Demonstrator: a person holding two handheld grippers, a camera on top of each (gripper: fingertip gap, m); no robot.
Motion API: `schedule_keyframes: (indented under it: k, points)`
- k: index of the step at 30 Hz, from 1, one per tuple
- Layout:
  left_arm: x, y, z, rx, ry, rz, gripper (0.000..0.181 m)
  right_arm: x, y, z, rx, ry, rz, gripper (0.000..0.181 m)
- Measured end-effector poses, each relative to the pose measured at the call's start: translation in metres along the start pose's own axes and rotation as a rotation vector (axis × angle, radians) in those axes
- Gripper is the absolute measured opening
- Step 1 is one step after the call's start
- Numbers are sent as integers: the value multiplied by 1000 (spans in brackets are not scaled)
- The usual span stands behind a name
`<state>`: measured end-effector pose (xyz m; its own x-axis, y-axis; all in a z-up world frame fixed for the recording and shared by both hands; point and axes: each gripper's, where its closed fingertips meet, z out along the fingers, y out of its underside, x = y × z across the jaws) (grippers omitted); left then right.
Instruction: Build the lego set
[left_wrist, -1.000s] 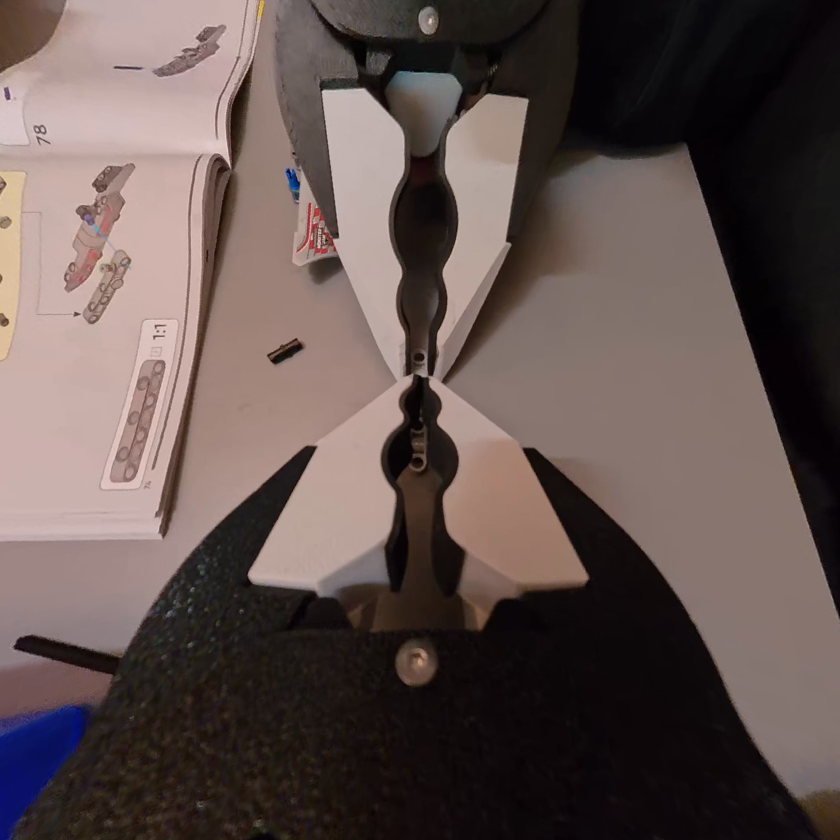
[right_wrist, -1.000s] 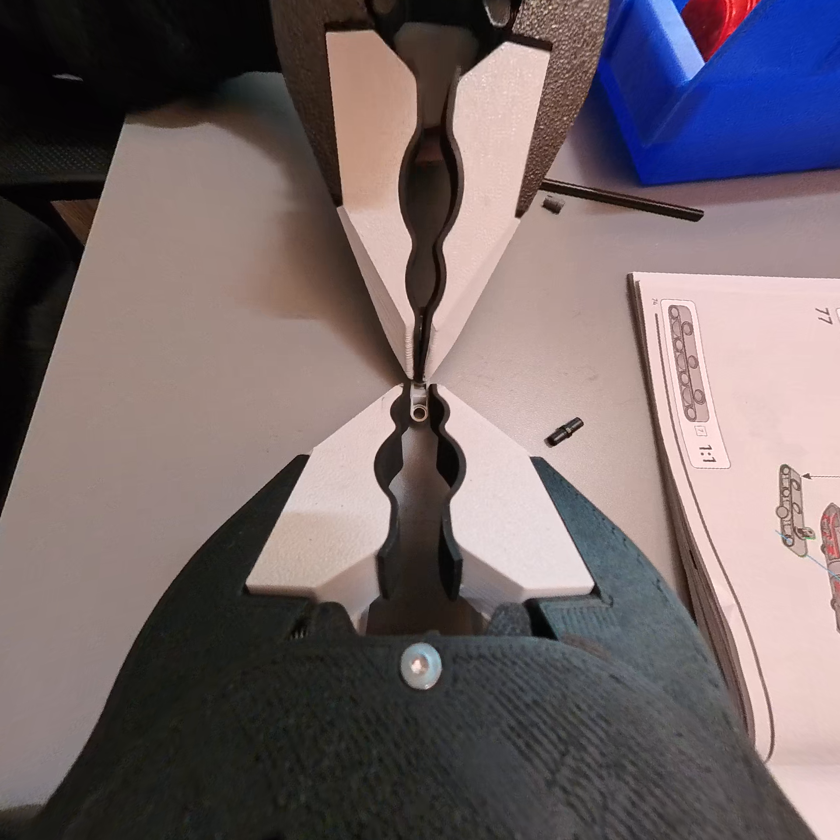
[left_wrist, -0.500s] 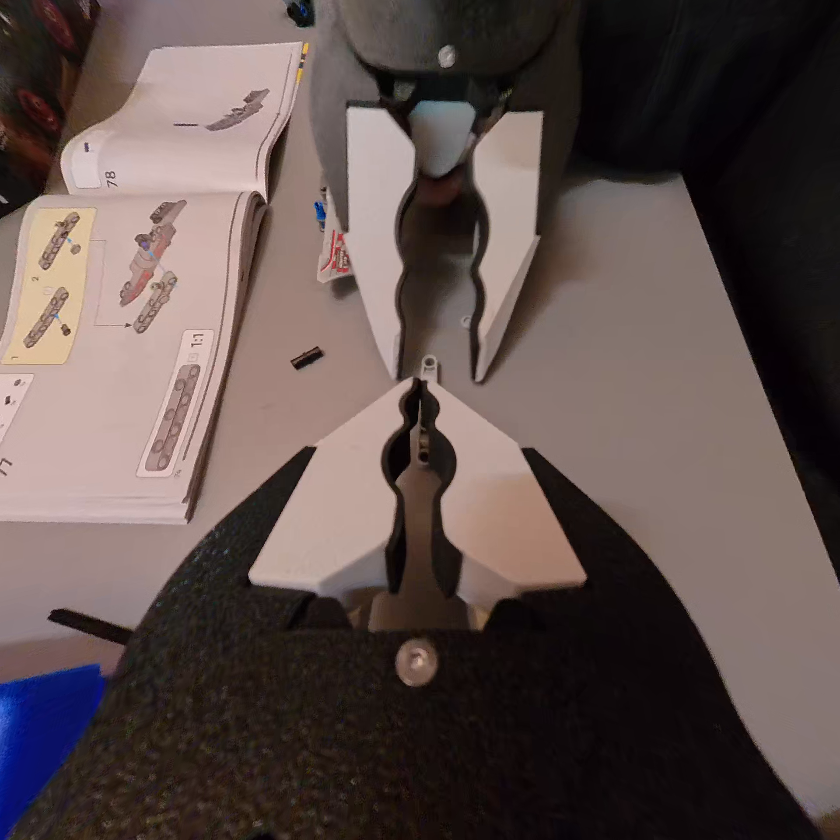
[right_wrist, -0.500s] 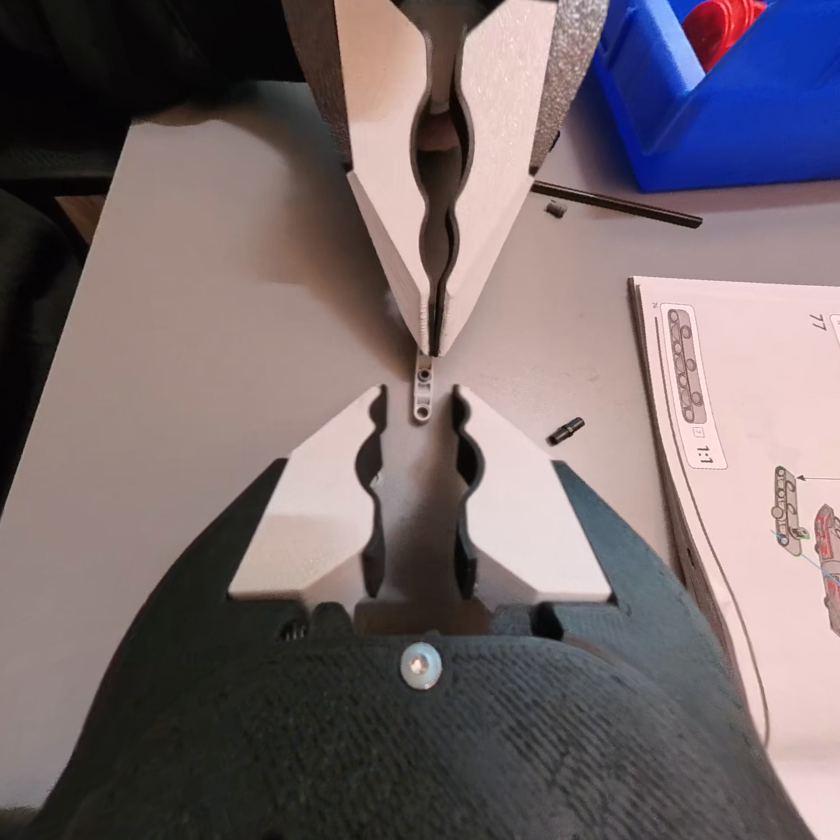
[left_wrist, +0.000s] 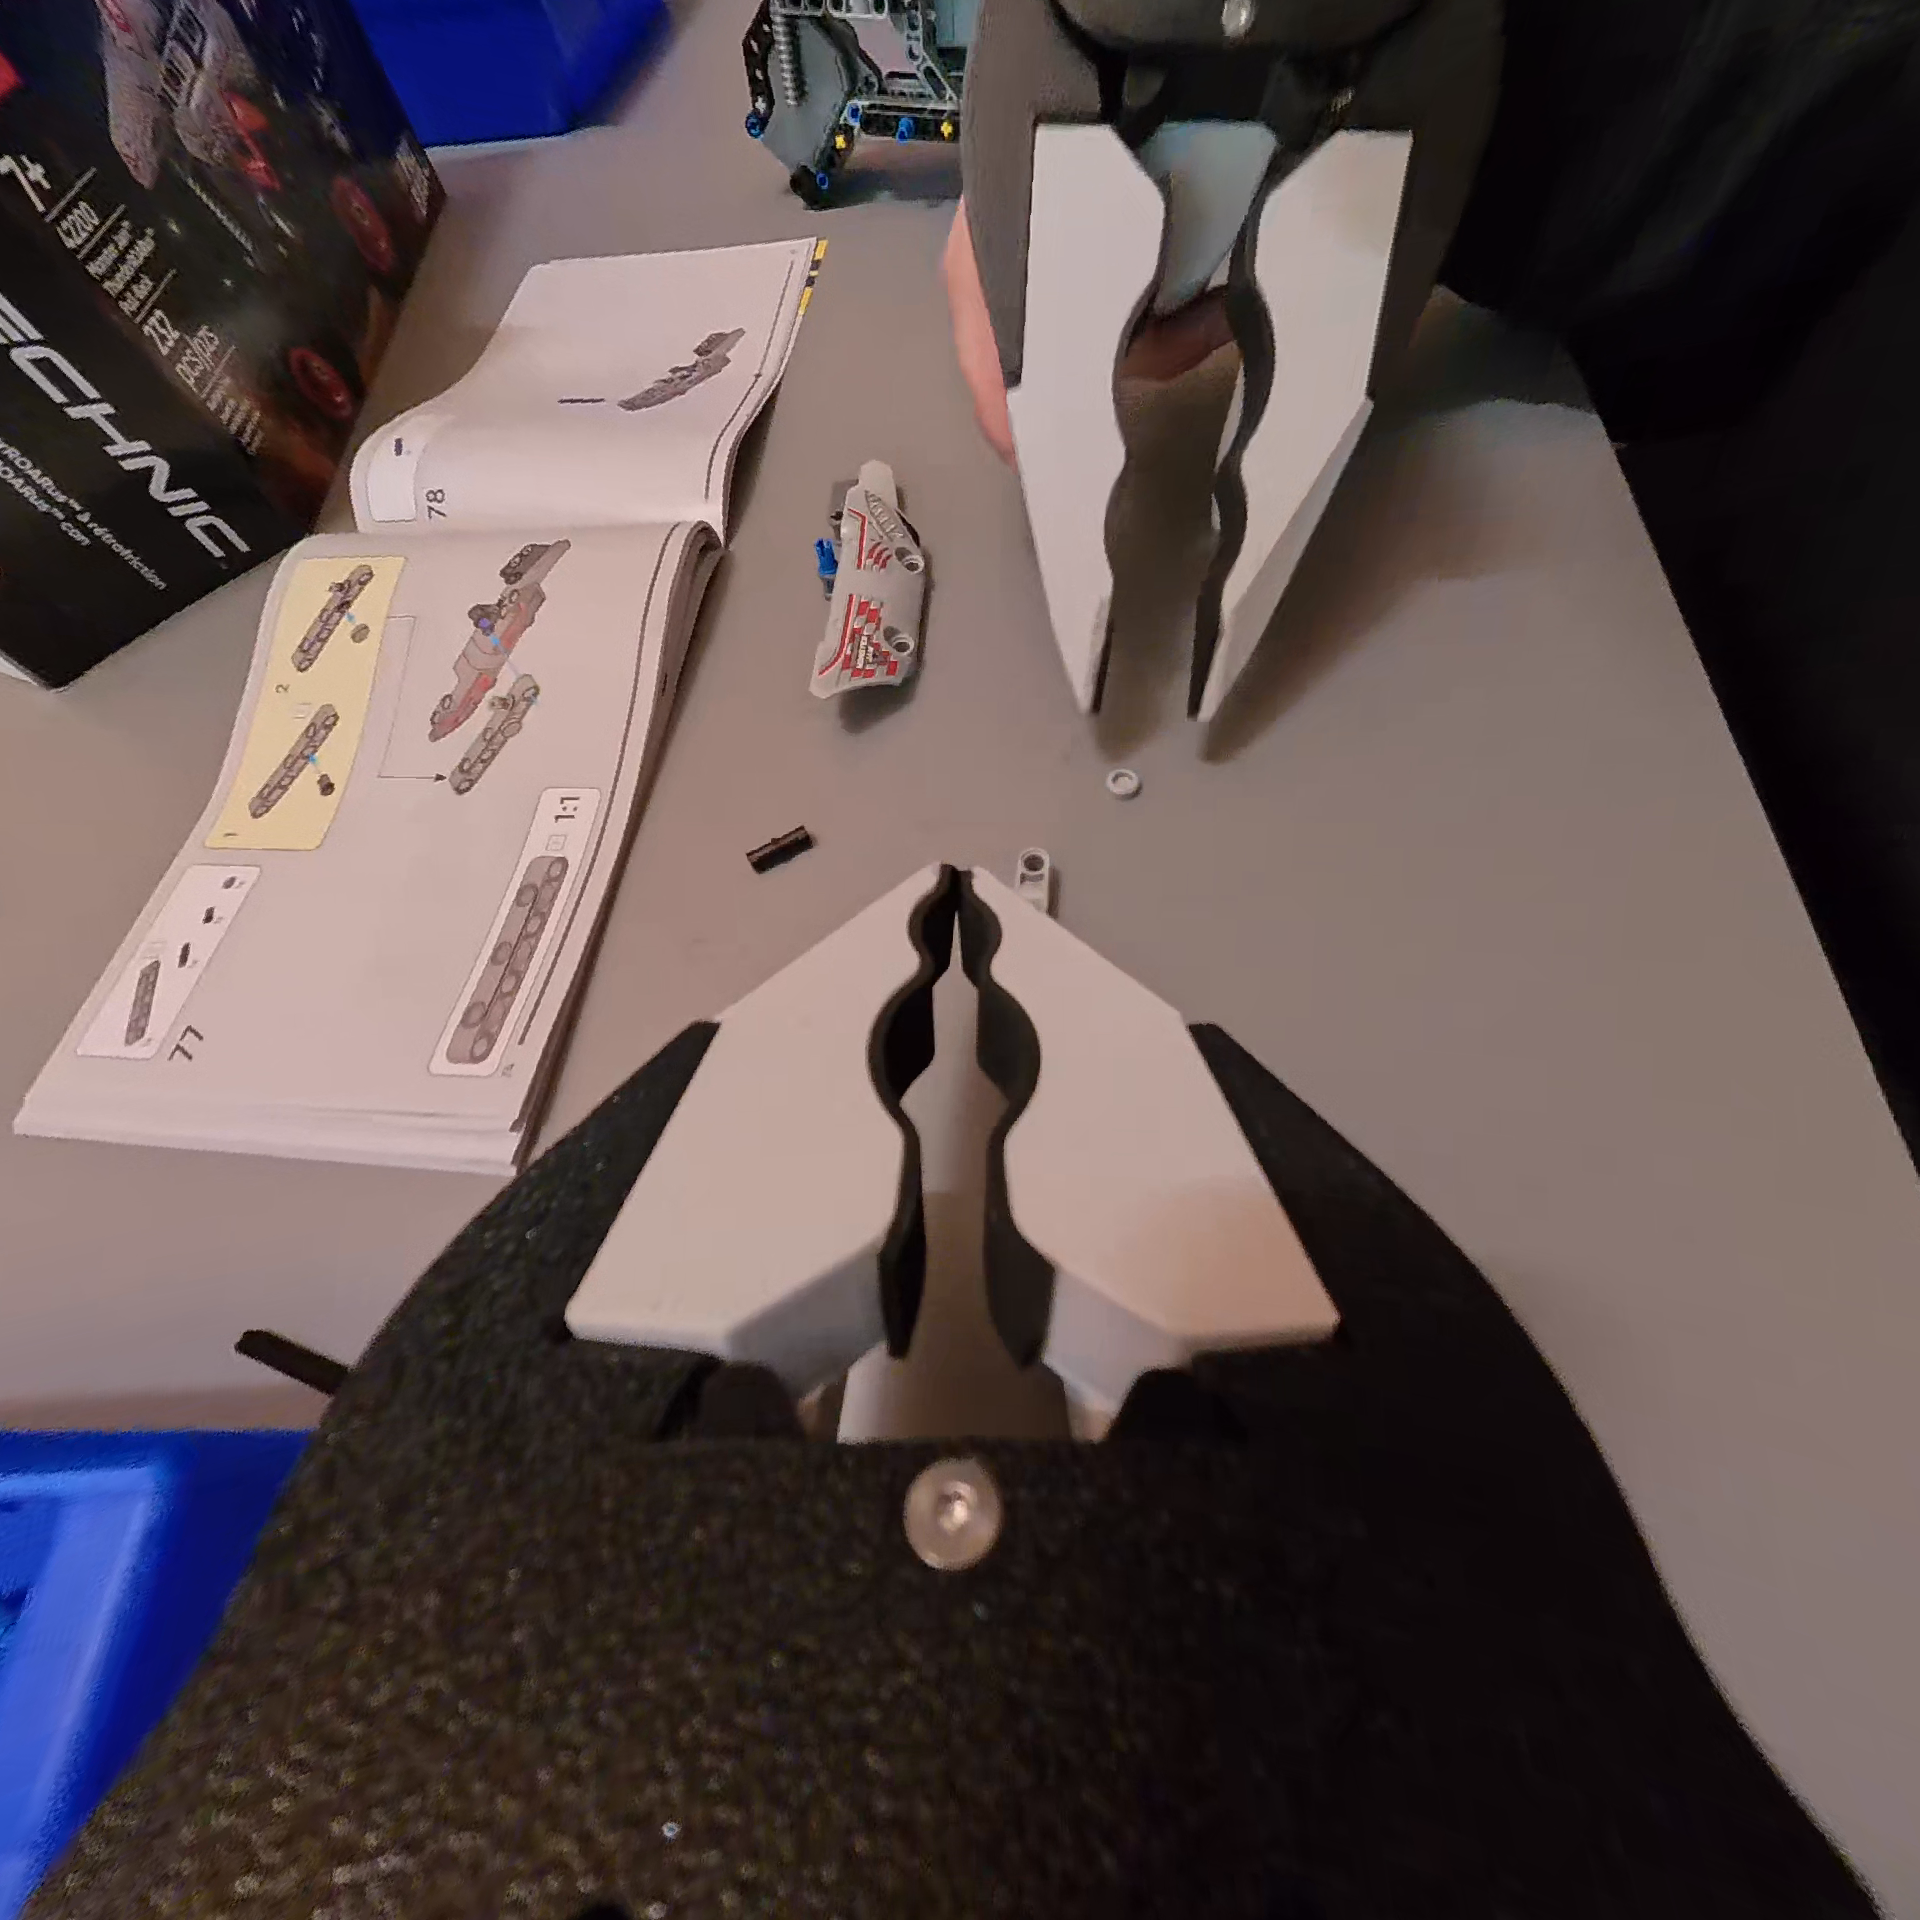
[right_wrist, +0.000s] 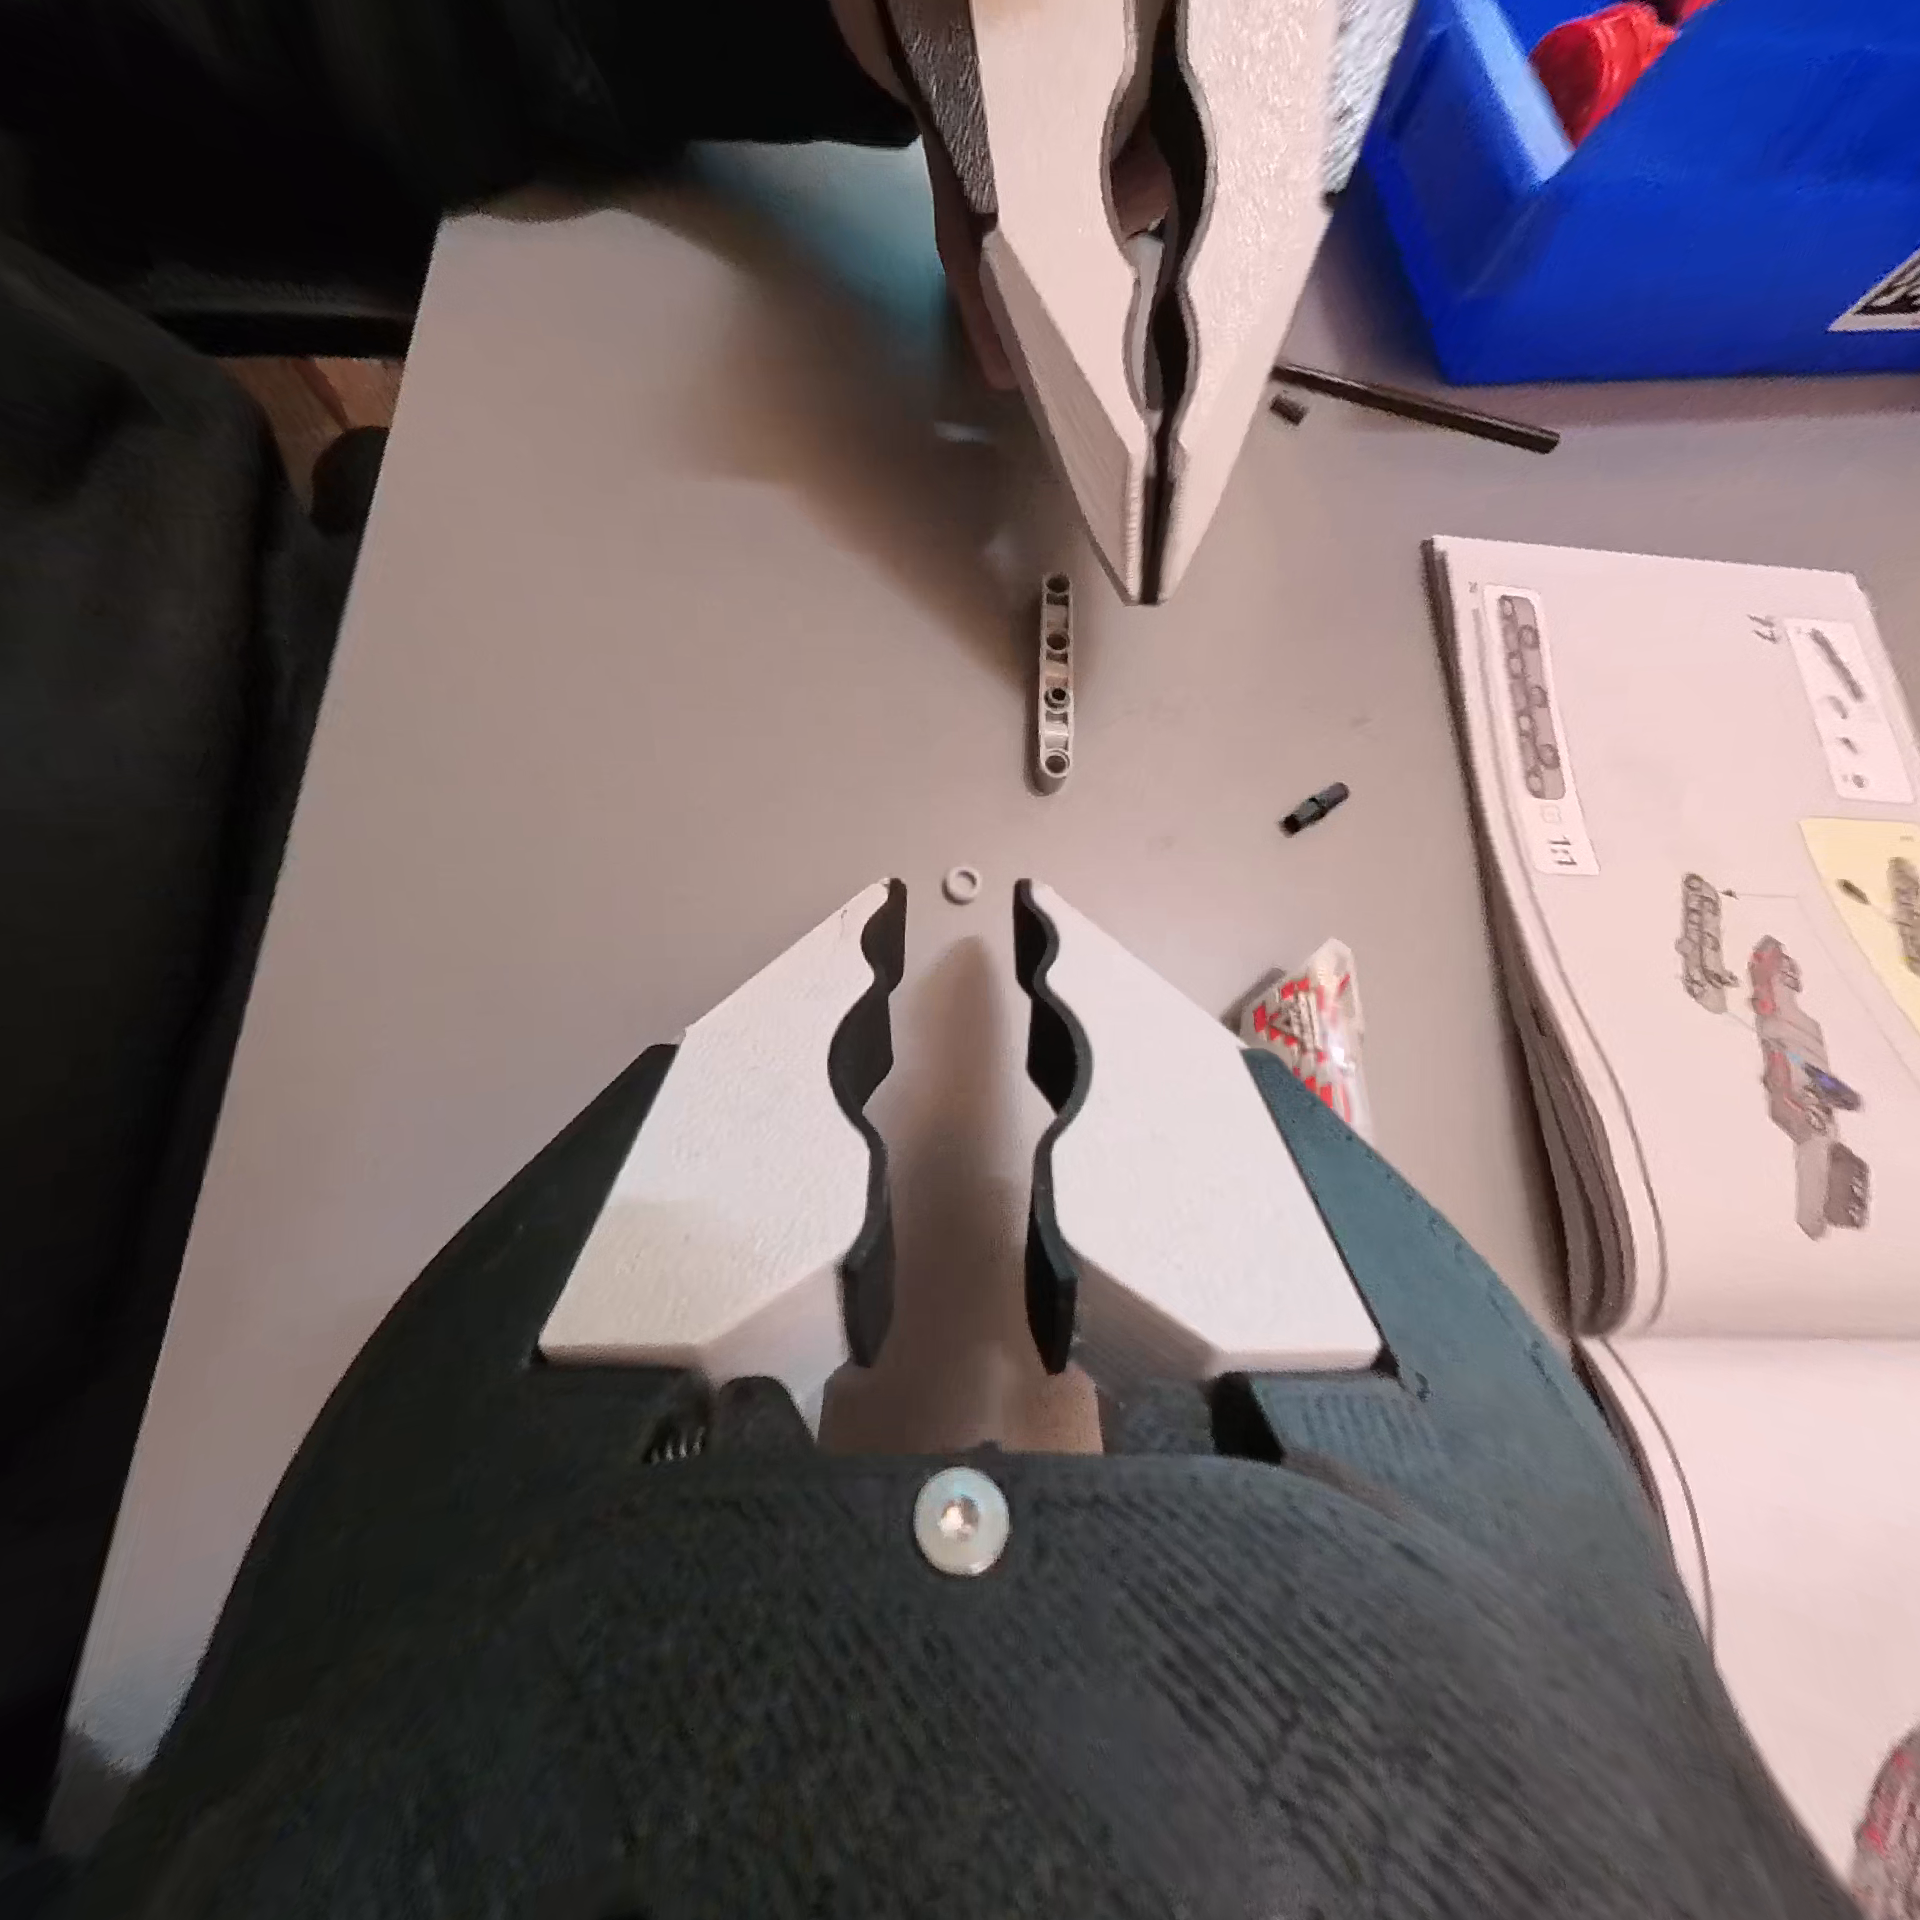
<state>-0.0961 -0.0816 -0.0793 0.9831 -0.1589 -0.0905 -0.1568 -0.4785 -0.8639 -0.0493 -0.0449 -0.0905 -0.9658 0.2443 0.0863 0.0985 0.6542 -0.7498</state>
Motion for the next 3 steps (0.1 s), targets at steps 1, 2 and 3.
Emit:
schedule_keyframes:
  k: [1, 2, 3]
  points:
    - [1, -1, 0, 6, 2, 1, 0, -1, 1, 5, -23, -12, -9, 19]
    - [2, -2, 0, 11, 3, 1, 0, -1, 2, 9, -39, -18, -15, 18]
    - [3, -3, 0, 12, 1, 4, 0, -1, 2, 13, -47, -22, -17, 17]
